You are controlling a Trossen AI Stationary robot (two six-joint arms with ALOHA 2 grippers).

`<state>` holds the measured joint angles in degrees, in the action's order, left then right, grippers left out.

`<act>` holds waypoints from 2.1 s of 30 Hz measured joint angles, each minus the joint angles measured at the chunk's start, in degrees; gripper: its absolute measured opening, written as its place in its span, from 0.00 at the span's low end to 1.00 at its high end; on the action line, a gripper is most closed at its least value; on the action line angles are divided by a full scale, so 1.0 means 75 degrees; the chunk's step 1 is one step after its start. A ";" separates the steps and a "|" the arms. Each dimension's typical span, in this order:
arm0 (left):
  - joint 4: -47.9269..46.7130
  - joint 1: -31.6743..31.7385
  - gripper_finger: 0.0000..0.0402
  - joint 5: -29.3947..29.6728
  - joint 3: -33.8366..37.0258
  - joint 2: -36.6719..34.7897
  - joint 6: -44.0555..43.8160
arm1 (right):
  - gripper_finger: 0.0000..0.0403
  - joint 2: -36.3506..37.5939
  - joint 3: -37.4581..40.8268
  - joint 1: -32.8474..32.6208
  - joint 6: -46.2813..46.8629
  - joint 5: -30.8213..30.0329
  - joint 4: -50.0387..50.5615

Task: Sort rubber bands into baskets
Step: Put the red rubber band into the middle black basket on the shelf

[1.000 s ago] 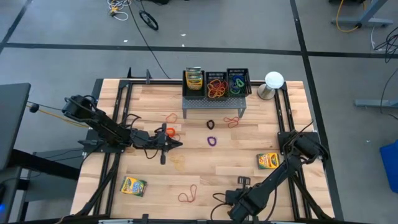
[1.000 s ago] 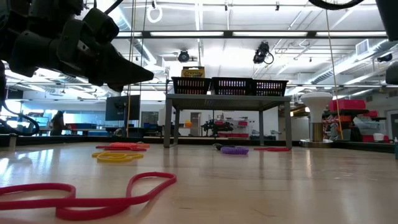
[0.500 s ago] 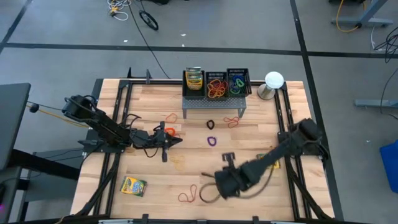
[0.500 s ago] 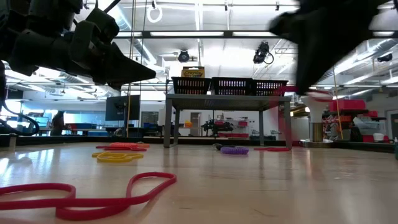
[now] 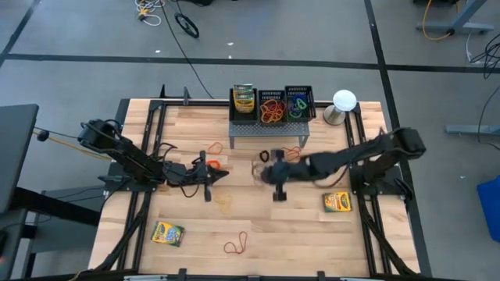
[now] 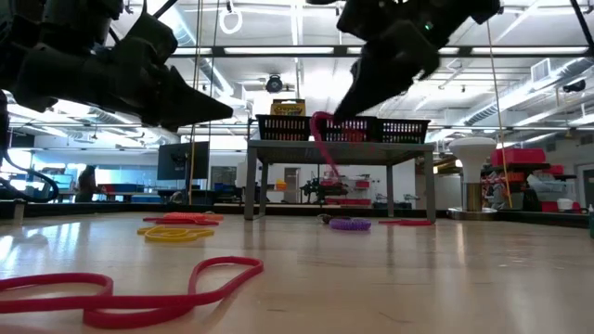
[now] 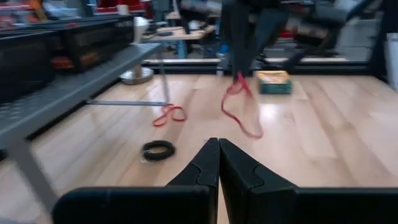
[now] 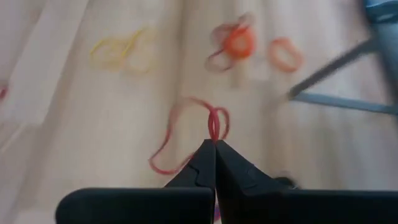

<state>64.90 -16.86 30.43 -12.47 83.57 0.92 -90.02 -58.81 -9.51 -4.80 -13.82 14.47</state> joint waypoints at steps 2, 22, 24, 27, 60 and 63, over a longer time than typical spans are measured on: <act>0.0048 0.0002 0.02 0.0258 0.0003 0.0000 -0.0074 | 0.00 0.0353 0.0142 0.0345 -0.0016 0.0075 -0.0328; 0.0355 0.0012 0.02 0.1306 0.0003 0.0001 -0.0328 | 0.00 0.1103 -0.0766 0.3356 0.0442 -0.2035 -0.1024; 0.0363 0.0012 0.02 0.1319 0.0003 0.0003 -0.0330 | 0.00 0.1030 -0.0777 0.3662 0.0626 -0.1964 -0.0967; 0.0362 0.0012 0.02 0.1341 0.0003 0.0003 -0.0325 | 0.00 0.0761 -0.0775 0.4059 0.0720 -0.1752 -0.1041; 0.0352 -0.0003 0.02 0.0881 0.0003 0.0003 -0.0528 | 0.28 0.0934 -0.0743 0.3970 0.1725 -0.1281 -0.0350; 0.0366 -0.0006 0.02 0.0857 0.0000 0.0003 -0.0541 | 0.26 0.0863 -0.0734 0.3982 0.2015 -0.1283 -0.0307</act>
<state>67.64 -16.91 36.86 -12.47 83.59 -3.14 -83.55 -64.31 20.35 10.32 -23.44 12.16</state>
